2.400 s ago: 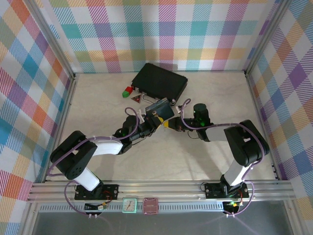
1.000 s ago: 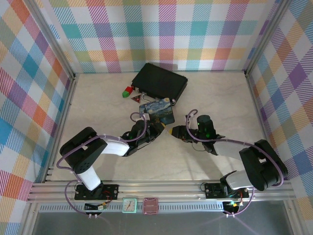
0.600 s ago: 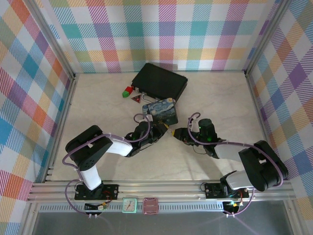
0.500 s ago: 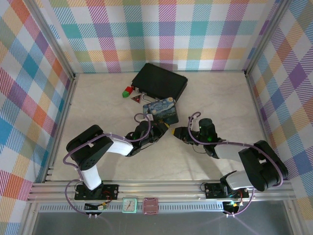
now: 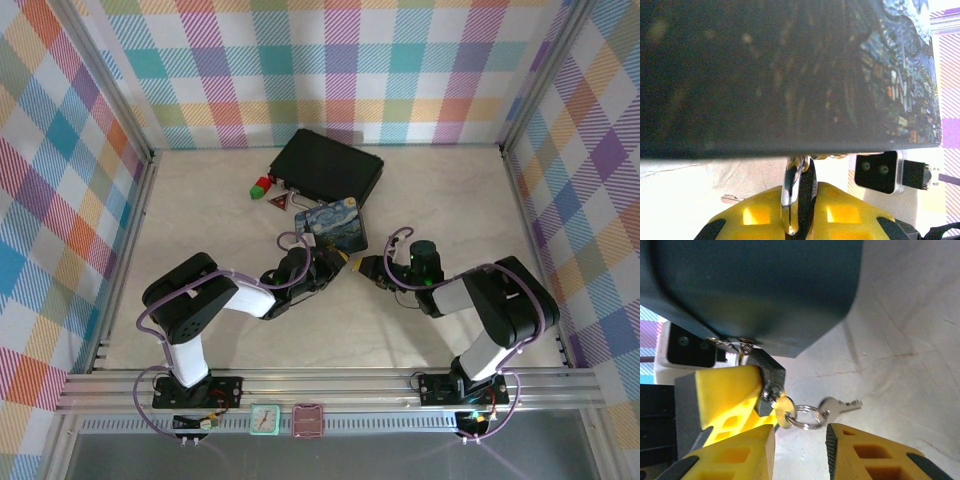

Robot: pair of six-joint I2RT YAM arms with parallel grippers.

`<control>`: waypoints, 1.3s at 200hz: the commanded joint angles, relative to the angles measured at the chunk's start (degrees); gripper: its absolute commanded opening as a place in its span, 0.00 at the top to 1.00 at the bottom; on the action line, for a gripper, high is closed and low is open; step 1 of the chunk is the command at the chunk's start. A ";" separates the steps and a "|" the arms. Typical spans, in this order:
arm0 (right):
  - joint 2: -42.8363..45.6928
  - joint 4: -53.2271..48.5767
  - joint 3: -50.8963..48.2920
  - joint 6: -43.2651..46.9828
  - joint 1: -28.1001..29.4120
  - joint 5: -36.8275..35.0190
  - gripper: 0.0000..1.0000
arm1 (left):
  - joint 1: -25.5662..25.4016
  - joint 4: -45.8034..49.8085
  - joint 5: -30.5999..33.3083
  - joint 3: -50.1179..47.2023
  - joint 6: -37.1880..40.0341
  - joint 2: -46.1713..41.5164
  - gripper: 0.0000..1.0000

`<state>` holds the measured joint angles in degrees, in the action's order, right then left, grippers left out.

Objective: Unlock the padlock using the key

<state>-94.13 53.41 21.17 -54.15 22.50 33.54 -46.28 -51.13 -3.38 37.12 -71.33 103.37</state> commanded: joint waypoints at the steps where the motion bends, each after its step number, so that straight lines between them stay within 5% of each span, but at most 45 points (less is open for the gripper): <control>1: -2.59 11.69 0.51 -3.40 -0.13 4.55 0.68 | -0.83 1.59 -2.20 0.63 -1.53 -1.76 1.00; 66: -10.96 27.16 0.90 -12.53 1.77 6.83 0.72 | -1.09 4.19 -1.96 1.50 -0.23 -3.15 1.00; 107: -10.08 25.14 -0.38 -12.66 2.91 4.83 0.95 | -1.43 3.80 -1.17 0.92 -0.39 -3.83 1.00; 151: -10.07 22.68 -0.60 -14.72 2.97 2.81 1.00 | -2.25 3.81 0.10 -0.12 -0.66 -4.43 1.00; 185: -10.14 25.43 -2.11 -16.61 4.38 1.88 1.00 | -2.24 4.29 -0.31 1.01 -0.31 -2.70 0.71; 260: -7.71 20.56 -4.06 -17.48 8.18 -4.43 1.00 | -2.16 4.82 1.28 1.53 0.80 -1.89 0.55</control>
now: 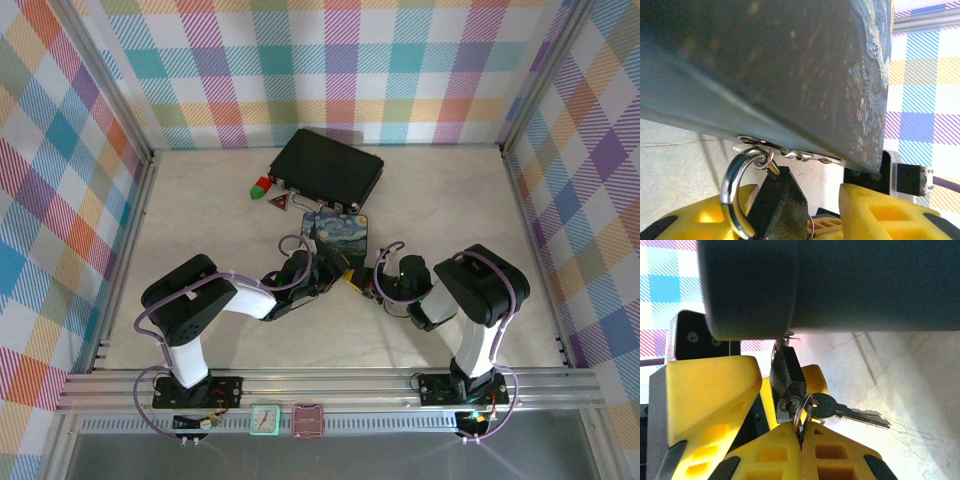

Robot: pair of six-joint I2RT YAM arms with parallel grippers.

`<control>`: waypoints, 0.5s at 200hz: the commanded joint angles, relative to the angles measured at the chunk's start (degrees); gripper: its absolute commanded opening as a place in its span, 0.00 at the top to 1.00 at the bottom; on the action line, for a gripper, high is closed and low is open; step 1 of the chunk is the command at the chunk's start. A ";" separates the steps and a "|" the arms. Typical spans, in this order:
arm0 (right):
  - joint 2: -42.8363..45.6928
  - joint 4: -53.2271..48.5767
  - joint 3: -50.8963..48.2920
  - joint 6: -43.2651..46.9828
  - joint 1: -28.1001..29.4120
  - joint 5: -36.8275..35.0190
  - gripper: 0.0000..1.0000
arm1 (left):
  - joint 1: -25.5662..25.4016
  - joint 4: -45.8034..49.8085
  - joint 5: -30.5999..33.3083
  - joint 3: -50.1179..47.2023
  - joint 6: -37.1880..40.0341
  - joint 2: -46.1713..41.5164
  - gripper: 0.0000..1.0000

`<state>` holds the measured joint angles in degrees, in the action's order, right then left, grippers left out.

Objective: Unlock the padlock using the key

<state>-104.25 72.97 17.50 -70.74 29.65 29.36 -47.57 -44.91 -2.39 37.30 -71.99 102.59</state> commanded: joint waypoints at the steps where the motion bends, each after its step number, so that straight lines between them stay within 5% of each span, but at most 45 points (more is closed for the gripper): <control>1: 2.48 0.97 -0.42 -0.89 1.03 -0.31 1.00 | -0.86 -1.32 0.38 1.36 1.52 -1.18 0.55; 69: 12.05 -12.11 -1.44 1.74 3.54 -5.09 1.00 | -0.89 -3.19 3.17 0.31 -0.80 0.24 0.83; 100: 17.30 -19.36 -0.65 4.59 3.49 -6.45 0.76 | -0.95 -3.55 2.20 1.39 -0.70 0.62 1.00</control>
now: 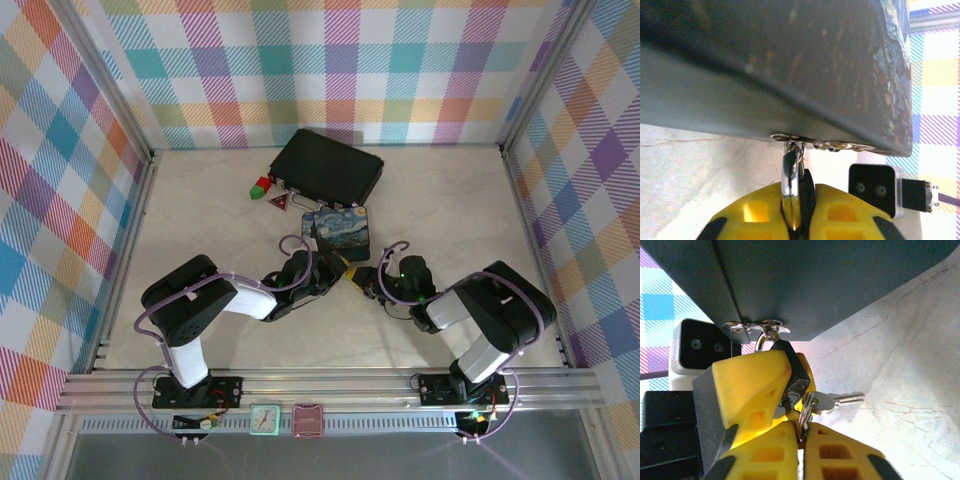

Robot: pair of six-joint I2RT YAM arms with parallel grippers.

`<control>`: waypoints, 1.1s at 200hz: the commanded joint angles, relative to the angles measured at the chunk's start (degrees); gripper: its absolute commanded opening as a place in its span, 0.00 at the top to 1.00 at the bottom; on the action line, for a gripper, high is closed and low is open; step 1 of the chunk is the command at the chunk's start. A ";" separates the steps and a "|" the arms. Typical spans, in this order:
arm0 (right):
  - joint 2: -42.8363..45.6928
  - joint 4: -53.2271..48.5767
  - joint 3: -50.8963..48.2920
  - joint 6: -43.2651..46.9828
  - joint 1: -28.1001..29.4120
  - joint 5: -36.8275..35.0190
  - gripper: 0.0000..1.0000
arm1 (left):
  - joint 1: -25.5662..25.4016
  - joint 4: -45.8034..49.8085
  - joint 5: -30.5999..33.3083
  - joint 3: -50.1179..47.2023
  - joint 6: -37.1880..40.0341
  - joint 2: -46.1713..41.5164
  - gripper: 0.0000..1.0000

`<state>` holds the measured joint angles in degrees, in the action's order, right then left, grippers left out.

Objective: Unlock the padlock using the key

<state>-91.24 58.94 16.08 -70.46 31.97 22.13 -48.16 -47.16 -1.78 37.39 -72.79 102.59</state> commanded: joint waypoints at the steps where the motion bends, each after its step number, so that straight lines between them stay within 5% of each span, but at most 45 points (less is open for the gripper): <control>1: 4.48 -5.63 0.83 4.47 1.17 0.75 0.75 | -0.40 -1.28 1.51 1.34 0.11 0.65 1.00; 30: 9.81 -13.12 1.13 7.66 1.10 -1.71 0.64 | -0.51 -2.41 0.98 1.49 -0.48 1.41 1.00; 106: 11.43 -16.22 -0.38 9.05 0.99 -4.53 0.69 | -0.97 -3.57 0.46 1.70 -1.31 1.35 1.00; 220: 0.13 0.09 0.76 5.08 0.35 -2.09 0.70 | -2.00 -3.86 0.77 1.20 -1.91 0.40 1.00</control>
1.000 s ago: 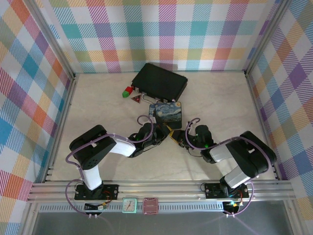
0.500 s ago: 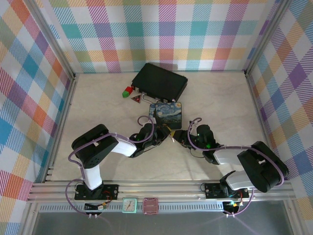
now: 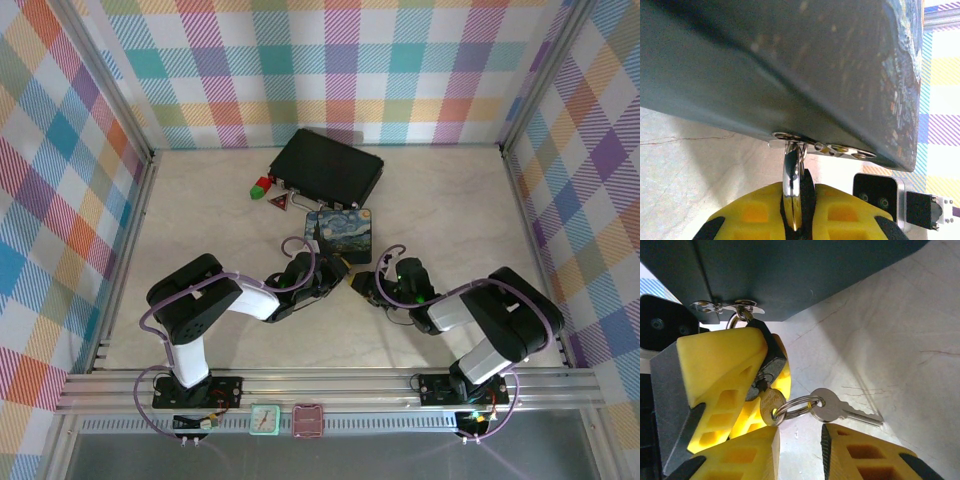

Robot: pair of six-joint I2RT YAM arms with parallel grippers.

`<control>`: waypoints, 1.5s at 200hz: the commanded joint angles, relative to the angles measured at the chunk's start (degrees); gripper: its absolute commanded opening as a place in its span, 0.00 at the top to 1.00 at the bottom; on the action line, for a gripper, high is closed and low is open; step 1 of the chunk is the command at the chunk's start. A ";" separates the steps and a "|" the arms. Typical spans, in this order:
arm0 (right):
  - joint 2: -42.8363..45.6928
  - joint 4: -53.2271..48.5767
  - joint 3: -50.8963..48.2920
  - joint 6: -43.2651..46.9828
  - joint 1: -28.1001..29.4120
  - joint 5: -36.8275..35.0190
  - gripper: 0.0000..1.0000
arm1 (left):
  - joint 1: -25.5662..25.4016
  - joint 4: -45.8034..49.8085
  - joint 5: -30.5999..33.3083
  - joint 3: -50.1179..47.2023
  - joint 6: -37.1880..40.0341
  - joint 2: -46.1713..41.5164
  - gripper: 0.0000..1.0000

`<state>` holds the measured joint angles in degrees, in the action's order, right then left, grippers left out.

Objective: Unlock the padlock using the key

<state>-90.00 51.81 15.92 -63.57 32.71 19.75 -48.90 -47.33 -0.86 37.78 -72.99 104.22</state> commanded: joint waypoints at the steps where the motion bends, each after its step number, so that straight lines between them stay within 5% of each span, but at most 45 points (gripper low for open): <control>1: -1.18 7.28 0.89 -1.86 -0.42 0.25 0.70 | -1.27 -3.71 -0.17 0.80 -1.76 -1.23 1.00; 84: -3.83 14.02 -0.97 -4.34 -1.07 -1.71 0.65 | -1.83 -4.78 0.34 0.39 -2.62 -1.22 1.00; 125: -8.65 20.69 -0.79 -7.39 -1.08 -2.05 0.90 | -1.87 -5.00 -0.02 0.65 -3.28 -1.14 1.00; 169: -11.99 27.92 -2.46 -12.56 -0.67 -7.01 1.00 | -1.96 -6.90 -0.44 -0.08 -3.79 -0.54 1.00; 217: -13.56 28.77 2.30 -36.59 -0.95 0.02 1.00 | -1.78 -19.04 -1.40 -3.96 -0.42 1.68 1.00; 261: -7.86 28.87 1.18 -65.08 -0.39 1.19 1.00 | 0.54 -31.15 -9.21 -3.66 0.54 11.45 1.00; 300: -0.06 23.43 0.86 -69.73 -0.28 -3.93 1.00 | 0.15 -30.89 -6.13 -5.60 4.31 9.08 1.00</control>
<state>-96.27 69.54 15.64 -114.21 31.68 18.28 -47.16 -75.81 -3.36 33.63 -73.21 114.17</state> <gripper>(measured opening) 0.062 0.116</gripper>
